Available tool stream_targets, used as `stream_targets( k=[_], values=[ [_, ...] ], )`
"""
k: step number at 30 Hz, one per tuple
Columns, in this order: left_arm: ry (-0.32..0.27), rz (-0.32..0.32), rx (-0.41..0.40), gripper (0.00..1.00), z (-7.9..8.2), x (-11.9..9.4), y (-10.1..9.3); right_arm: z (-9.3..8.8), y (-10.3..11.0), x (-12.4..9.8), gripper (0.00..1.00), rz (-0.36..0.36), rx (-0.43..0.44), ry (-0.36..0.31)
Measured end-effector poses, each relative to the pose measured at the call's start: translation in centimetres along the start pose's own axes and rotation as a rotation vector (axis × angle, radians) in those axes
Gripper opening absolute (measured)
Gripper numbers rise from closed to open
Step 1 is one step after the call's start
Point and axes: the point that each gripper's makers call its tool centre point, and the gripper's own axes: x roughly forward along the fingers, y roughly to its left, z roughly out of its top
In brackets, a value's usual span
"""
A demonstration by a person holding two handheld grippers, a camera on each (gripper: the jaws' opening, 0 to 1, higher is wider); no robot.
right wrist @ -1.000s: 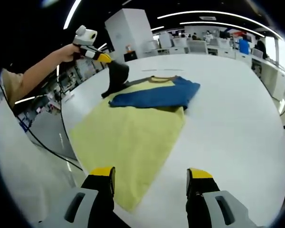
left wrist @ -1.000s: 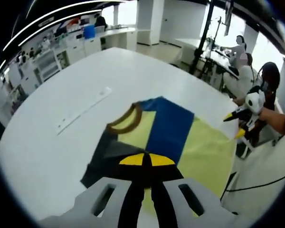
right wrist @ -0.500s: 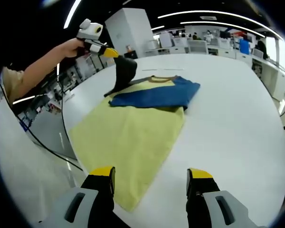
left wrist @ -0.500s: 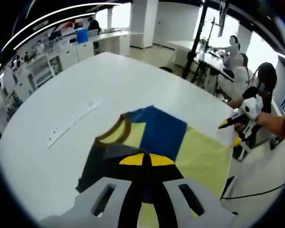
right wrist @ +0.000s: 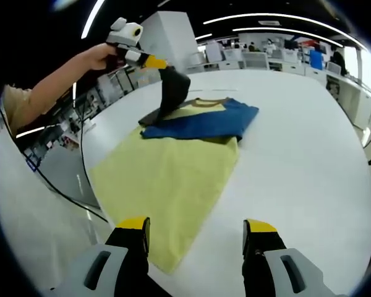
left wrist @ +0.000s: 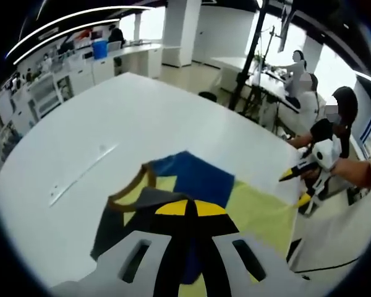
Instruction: Fold the garment on the visible template until the final outline fits inside the template.
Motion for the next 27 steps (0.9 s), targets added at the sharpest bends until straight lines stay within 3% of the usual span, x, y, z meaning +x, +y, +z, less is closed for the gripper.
stream_targets(
  k=[14, 27],
  values=[
    [0.0, -0.029, -0.011, 0.0, 1.4, 2.6, -0.9, -0.5, -0.2, -0.2, 0.59, -0.008, 0.012, -0.003],
    [0.05, -0.038, -0.008, 0.0, 0.8, 5.5, -1.3, -0.1, -0.3, -0.4, 0.59, -0.012, 0.02, -0.02]
  ],
)
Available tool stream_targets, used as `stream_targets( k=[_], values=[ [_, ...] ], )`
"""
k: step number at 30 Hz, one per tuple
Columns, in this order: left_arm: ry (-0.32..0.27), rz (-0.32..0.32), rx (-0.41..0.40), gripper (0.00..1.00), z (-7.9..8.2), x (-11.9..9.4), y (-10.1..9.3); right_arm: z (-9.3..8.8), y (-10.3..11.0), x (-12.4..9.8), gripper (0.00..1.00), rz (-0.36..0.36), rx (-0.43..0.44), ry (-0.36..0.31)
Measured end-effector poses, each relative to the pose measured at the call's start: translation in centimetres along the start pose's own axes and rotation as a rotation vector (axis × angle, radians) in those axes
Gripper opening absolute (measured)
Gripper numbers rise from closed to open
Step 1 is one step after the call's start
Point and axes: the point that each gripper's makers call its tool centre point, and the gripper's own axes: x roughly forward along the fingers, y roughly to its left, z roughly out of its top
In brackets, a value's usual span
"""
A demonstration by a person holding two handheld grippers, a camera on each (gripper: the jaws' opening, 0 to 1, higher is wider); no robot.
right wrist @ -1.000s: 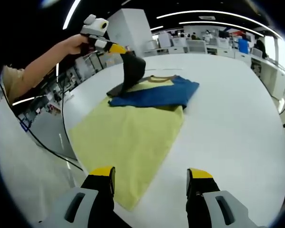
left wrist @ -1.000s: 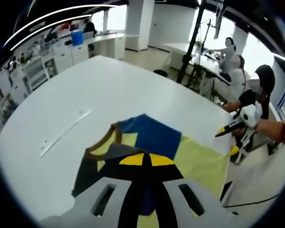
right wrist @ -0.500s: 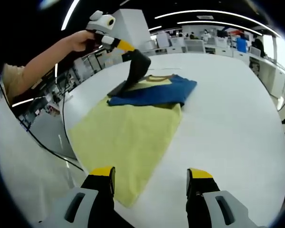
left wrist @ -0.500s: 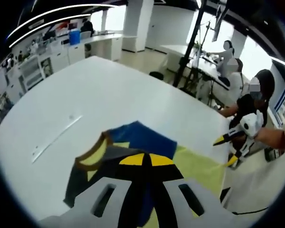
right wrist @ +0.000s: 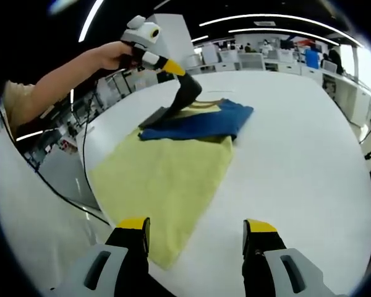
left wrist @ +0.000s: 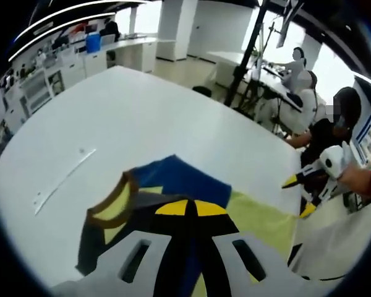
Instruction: Fold the garment on the visible template until the final outline fits inside the template.
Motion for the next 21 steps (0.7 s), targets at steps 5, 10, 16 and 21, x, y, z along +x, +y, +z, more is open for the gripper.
stream_targets(
  k=[5, 10, 16, 21],
  values=[
    [0.014, -0.004, -0.008, 0.0, -0.2, 1.1, -0.2, 0.4, 0.1, 0.2, 0.59, 0.003, 0.0, -0.007],
    [0.029, -0.01, -0.02, 0.0, -0.5, 2.4, -0.5, 0.5, -0.1, 0.3, 0.59, 0.003, 0.0, -0.006],
    [0.024, -0.025, -0.052, 0.0, -0.3, 3.6, -0.6, 0.7, -0.2, 0.3, 0.59, 0.001, -0.003, -0.004],
    [0.038, -0.029, -0.048, 0.0, -0.2, 5.1, -1.0, 0.8, -0.3, 0.3, 0.59, 0.001, -0.004, -0.004]
  ],
)
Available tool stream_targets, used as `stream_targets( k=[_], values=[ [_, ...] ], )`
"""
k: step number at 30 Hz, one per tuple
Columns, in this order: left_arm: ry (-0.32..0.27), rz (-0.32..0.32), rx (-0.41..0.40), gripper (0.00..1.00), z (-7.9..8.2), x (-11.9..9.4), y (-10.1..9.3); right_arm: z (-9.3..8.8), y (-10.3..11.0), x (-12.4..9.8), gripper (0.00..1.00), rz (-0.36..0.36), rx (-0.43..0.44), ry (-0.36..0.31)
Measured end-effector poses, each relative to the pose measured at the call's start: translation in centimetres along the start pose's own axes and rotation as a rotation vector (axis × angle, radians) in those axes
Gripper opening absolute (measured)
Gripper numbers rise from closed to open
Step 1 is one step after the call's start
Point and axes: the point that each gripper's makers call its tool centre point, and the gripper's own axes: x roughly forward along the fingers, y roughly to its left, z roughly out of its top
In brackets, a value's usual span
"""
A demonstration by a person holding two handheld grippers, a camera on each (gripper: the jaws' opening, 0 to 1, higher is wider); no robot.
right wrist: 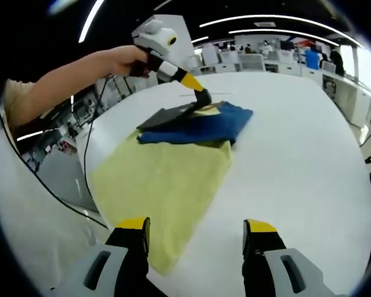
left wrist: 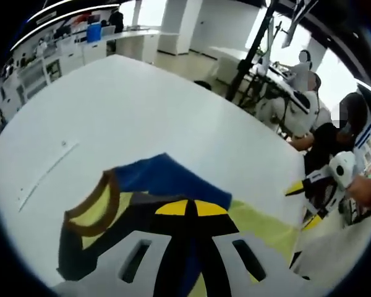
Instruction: Fold the garment on the visible template until the final outline fits inside the template.
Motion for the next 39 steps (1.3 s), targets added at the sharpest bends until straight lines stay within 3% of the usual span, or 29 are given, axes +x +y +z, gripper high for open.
stream_targets(
  k=[7, 11, 14, 18, 23, 29, 39],
  values=[
    [-0.004, -0.015, -0.005, 0.0, 0.1, 1.0, -0.2, 0.1, -0.2, -0.1, 0.59, -0.005, 0.0, 0.002],
    [-0.058, -0.055, -0.047, 0.0, 1.0, 1.1, -0.7, 0.2, -0.3, -0.1, 0.59, -0.006, -0.001, 0.004],
    [-0.07, -0.053, -0.032, 0.01, 1.4, 0.9, -0.7, 0.4, -0.2, 0.0, 0.59, -0.005, -0.002, 0.003],
    [-0.075, -0.027, 0.0, 0.22, 1.3, 0.7, -0.4, 0.6, 0.0, 0.2, 0.59, 0.001, -0.007, 0.001],
    [-0.08, -0.011, 0.024, 0.33, 0.9, 0.2, 0.0, 0.7, 0.2, 0.3, 0.59, 0.004, -0.014, 0.003],
    [-0.109, 0.004, 0.042, 0.57, 0.5, -0.8, -0.1, 0.8, 0.5, 0.4, 0.59, 0.007, -0.021, 0.005],
    [-0.145, 0.041, 0.087, 0.69, 0.3, -2.9, -0.2, 1.1, 1.1, 0.5, 0.59, 0.017, -0.038, 0.003]
  ],
)
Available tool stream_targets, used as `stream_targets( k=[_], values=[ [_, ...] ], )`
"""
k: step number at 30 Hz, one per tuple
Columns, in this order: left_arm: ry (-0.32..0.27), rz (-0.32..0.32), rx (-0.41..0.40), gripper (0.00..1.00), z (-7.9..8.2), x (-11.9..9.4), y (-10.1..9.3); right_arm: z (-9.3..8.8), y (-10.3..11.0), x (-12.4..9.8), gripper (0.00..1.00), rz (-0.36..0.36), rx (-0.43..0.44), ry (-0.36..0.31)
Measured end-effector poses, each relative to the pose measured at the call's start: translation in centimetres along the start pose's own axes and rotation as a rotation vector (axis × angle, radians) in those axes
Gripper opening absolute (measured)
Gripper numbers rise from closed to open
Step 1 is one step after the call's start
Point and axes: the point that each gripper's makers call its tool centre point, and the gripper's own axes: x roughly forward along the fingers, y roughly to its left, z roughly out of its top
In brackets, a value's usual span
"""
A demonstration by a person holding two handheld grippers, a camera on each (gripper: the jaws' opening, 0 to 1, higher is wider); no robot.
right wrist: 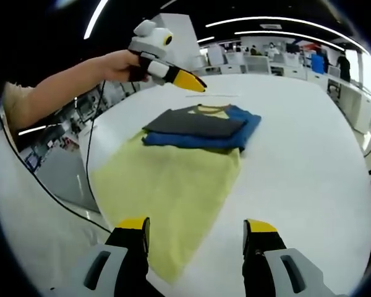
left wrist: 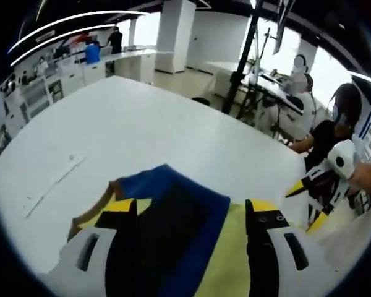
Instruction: Fold the garment on the visible template until the final outline fits inside the template.
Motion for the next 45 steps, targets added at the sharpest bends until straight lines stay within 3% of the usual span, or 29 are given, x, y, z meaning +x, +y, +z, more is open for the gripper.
stream_targets(
  k=[16, 34, 45],
  values=[
    [-0.055, 0.033, -0.054, 0.71, -1.7, -4.2, -0.2, 1.1, 0.5, 0.1, 0.59, 0.012, -0.025, -0.015],
    [-0.133, 0.092, -0.142, 0.71, -3.1, -8.5, 1.5, 2.3, 1.3, 0.9, 0.6, 0.038, -0.051, -0.009],
    [-0.159, 0.12, -0.171, 0.7, -4.7, -10.5, 1.4, 2.4, 1.7, 1.2, 0.6, 0.044, -0.058, -0.002]
  ],
)
